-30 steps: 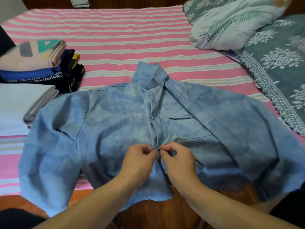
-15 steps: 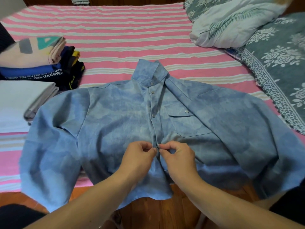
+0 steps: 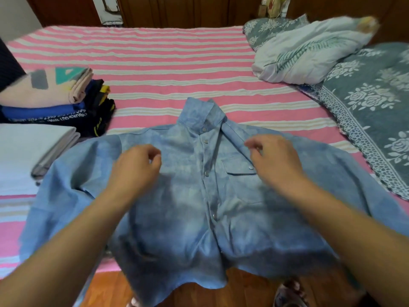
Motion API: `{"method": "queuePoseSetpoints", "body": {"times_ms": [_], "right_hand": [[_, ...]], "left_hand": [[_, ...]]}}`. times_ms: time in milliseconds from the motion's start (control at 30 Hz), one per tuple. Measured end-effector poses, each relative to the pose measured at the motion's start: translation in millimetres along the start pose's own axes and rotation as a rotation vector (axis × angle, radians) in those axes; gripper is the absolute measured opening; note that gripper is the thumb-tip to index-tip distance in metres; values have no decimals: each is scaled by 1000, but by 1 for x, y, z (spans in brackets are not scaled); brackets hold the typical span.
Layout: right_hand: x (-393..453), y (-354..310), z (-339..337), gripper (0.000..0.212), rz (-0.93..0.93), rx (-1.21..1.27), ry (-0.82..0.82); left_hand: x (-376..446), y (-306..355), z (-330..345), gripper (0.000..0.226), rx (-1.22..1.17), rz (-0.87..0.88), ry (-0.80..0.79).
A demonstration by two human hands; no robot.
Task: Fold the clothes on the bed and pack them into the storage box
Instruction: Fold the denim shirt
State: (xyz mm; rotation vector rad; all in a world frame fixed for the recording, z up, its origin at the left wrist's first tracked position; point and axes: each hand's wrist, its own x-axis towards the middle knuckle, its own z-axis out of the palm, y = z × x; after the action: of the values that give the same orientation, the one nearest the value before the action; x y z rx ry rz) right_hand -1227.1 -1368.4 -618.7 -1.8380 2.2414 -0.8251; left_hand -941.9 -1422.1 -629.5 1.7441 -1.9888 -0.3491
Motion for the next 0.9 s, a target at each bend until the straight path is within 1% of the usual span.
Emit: {"method": "queuePoseSetpoints", "body": {"times_ms": [33, 67, 133, 167, 200, 233, 267, 300, 333, 367, 400, 467, 500, 533, 600, 633, 667, 700, 733, 767, 800, 833, 900], "right_hand": [[33, 13, -3, 38, -14, -129, -25], [62, 24, -3, 51, 18, -252, -108], [106, 47, 11, 84, 144, -399, -306], [120, 55, 19, 92, 210, -419, -369], [127, 65, 26, 92, 249, -425, -421], [128, 72, 33, 82, 232, -445, -458], [132, 82, 39, 63, 153, -490, -455], [137, 87, 38, 42, 48, -535, -410], [150, 90, 35, 27, -44, -583, -312], [166, 93, 29, 20, -98, -624, -200], [186, 92, 20, 15, -134, -650, -82], [241, 89, 3, 12, -167, -652, 120], [272, 86, -2, 11, -180, -646, 186], [295, 82, -4, 9, -196, -658, 231], [333, 92, 5, 10, -187, -716, 227], [342, 100, 14, 18, -157, -745, 181], [345, 111, 27, 33, -109, -756, 100], [342, 117, 41, 47, -36, -731, 5], [333, 116, 54, 54, 38, -681, -85], [318, 113, 67, 54, 73, -636, -158], [303, 103, 78, 52, 27, -595, -191], [280, 91, 85, 51, -48, -553, -219], [218, 58, 89, 55, -162, -410, -250]], "left_hand": [[26, -14, -1, 27, 66, 14, 53], [50, -27, 1, 37, 183, 27, 40], [89, -56, 11, 61, 464, 11, -92], [105, -67, 15, 69, 576, -35, -160], [113, -77, 20, 70, 645, -85, -221], [117, -81, 20, 63, 685, -104, -260], [127, -83, 19, 48, 711, -50, -260], [137, -82, 13, 30, 729, 50, -209], [156, -78, 6, 15, 727, 146, -116], [176, -71, -6, 7, 699, 195, -8], [200, -61, -17, 3, 651, 224, 106], [261, -36, -34, 6, 591, 222, 282], [289, -23, -37, 10, 573, 190, 325], [310, -12, -35, 16, 572, 151, 336], [337, 12, -15, 34, 590, 59, 299], [338, 22, 3, 47, 582, 20, 236], [331, 31, 26, 57, 560, 16, 150], [316, 37, 48, 61, 524, 44, 60], [294, 42, 67, 61, 484, 89, -35], [263, 46, 85, 61, 437, 132, -136], [230, 49, 95, 62, 372, 177, -218], [189, 51, 99, 63, 305, 208, -265], [114, 51, 94, 68, 211, 240, -268]]}}
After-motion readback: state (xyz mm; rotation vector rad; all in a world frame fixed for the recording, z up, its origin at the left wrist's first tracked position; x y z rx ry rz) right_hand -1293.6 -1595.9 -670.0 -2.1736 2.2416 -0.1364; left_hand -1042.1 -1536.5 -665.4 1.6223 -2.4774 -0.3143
